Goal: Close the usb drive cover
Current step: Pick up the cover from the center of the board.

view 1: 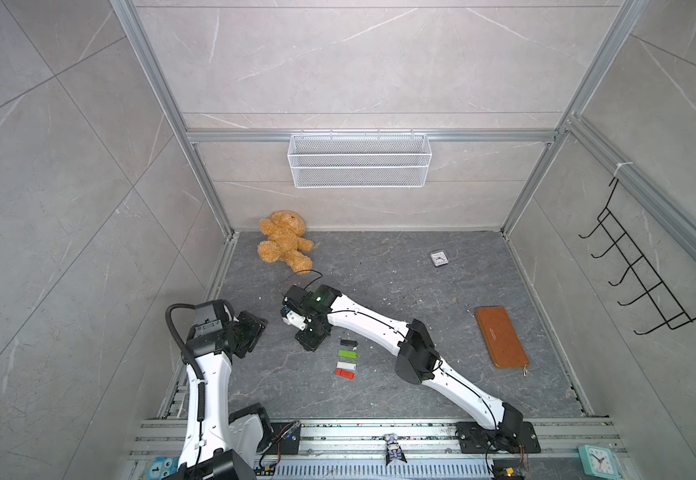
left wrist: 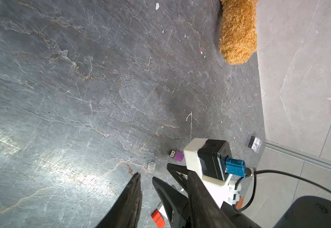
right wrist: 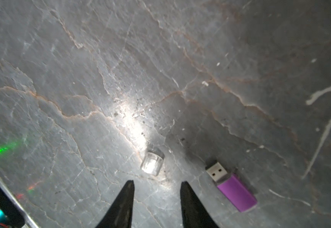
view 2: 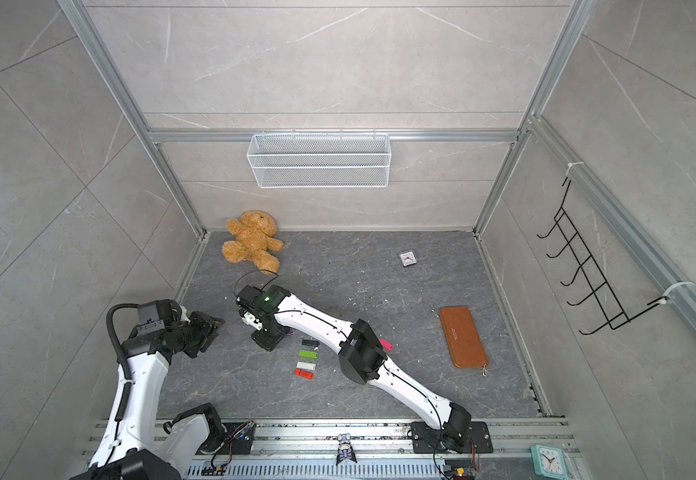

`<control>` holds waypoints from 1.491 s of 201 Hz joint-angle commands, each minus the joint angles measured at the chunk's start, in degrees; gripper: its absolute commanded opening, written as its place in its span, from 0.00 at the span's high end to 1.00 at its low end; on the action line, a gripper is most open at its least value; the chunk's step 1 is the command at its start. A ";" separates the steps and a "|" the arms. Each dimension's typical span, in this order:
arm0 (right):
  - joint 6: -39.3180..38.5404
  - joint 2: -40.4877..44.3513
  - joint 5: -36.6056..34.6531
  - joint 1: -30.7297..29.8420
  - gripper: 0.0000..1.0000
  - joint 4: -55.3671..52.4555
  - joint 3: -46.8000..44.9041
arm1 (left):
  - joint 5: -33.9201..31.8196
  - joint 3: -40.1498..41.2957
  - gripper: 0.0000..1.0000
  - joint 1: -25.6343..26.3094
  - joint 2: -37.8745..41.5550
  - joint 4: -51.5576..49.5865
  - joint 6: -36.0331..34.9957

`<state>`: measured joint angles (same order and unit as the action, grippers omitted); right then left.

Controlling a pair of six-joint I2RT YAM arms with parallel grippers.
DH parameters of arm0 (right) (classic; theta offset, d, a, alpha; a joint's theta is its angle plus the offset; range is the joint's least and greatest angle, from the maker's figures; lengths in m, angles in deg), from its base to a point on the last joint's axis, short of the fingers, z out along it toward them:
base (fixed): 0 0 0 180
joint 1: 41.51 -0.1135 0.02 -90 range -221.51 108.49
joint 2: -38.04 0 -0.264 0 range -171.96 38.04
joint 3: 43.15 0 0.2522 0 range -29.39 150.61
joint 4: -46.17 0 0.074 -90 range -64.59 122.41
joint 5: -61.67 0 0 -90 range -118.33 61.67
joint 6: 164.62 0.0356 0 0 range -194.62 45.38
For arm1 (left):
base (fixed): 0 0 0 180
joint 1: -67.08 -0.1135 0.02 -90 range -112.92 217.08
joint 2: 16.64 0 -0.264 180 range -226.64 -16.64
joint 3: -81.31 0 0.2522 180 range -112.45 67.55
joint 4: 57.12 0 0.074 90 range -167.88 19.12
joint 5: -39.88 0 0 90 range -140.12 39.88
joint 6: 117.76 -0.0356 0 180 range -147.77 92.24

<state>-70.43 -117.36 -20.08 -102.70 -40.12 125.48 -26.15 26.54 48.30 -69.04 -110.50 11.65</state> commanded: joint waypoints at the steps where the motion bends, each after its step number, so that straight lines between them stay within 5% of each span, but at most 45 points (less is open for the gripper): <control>1: 3.22 -1.58 -0.67 -0.28 0.56 -2.56 2.06 | 1.06 0.56 0.58 -0.20 0.90 0.14 -0.72; 162: 3.82 -6.94 -4.43 -2.16 0.58 -1.99 7.32 | 1.70 2.87 0.57 -0.20 1.79 1.13 -0.24; 299: 1.34 -7.55 -10.06 -3.06 0.71 -4.94 7.60 | 1.79 3.66 0.58 -0.22 2.10 1.45 0.04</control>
<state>-67.96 -122.86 -28.19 -105.43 -42.13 131.88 -25.58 29.79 48.30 -67.82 -109.82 11.70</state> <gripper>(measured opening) 0.295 0.424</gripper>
